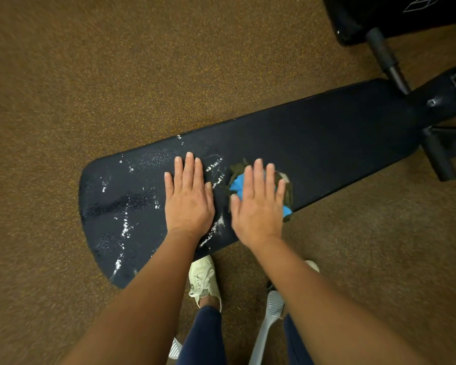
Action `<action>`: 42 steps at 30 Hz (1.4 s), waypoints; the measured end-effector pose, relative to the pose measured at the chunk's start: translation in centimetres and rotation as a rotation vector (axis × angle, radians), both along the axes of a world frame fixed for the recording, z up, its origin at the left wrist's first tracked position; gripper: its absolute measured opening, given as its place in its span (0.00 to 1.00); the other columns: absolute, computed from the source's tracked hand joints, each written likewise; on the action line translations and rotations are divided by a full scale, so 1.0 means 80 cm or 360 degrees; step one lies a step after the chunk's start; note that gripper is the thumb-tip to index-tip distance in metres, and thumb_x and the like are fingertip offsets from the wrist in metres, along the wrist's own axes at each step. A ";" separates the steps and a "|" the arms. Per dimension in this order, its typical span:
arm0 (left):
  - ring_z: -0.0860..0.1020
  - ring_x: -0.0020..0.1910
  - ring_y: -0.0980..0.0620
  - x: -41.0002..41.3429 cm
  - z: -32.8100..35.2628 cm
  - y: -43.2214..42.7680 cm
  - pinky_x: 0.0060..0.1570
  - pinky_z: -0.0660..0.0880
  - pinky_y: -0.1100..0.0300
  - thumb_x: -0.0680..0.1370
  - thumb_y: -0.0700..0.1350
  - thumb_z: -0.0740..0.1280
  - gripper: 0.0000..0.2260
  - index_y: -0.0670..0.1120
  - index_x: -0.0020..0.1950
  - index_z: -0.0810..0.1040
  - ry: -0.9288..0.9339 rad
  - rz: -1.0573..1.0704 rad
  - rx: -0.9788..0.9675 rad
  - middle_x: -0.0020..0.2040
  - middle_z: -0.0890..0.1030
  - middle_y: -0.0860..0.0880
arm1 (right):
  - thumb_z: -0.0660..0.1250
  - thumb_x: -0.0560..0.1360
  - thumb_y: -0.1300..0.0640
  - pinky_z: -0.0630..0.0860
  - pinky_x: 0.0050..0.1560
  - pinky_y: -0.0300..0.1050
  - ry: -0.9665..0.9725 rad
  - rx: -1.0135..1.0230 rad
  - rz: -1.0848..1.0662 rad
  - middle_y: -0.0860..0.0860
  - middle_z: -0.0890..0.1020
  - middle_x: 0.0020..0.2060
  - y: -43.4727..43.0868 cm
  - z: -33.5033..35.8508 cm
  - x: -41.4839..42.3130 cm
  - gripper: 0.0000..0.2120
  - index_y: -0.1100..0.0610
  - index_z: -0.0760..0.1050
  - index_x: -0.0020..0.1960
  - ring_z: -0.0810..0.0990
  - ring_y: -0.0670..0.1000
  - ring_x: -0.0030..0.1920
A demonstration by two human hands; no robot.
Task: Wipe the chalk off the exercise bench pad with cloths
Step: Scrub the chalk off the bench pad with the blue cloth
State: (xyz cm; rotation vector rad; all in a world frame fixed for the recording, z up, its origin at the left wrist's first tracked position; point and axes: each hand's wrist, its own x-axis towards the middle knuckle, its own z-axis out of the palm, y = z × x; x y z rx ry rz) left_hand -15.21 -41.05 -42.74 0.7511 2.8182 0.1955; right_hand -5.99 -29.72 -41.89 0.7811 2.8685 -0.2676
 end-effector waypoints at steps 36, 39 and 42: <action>0.41 0.77 0.48 0.001 0.001 -0.022 0.74 0.40 0.48 0.80 0.54 0.42 0.28 0.43 0.77 0.51 0.0051 0.0088 0.0017 0.78 0.48 0.46 | 0.47 0.78 0.44 0.46 0.75 0.63 0.0027 -0.0013 0.0326 0.57 0.50 0.78 -0.010 -0.003 -0.024 0.32 0.60 0.49 0.78 0.45 0.59 0.77; 0.42 0.77 0.48 0.002 -0.001 -0.029 0.74 0.42 0.47 0.80 0.54 0.43 0.27 0.43 0.77 0.52 0.0057 0.0139 0.0017 0.78 0.49 0.46 | 0.49 0.79 0.44 0.54 0.74 0.63 0.0074 -0.0061 0.0842 0.56 0.55 0.77 0.009 -0.005 -0.002 0.31 0.59 0.55 0.77 0.49 0.58 0.77; 0.42 0.77 0.48 0.004 -0.001 -0.031 0.74 0.41 0.47 0.81 0.54 0.43 0.27 0.43 0.77 0.51 0.0061 0.0161 0.0025 0.79 0.48 0.47 | 0.50 0.78 0.44 0.53 0.74 0.62 0.0114 -0.0034 0.0852 0.55 0.55 0.77 0.036 -0.008 -0.013 0.31 0.58 0.56 0.77 0.51 0.57 0.77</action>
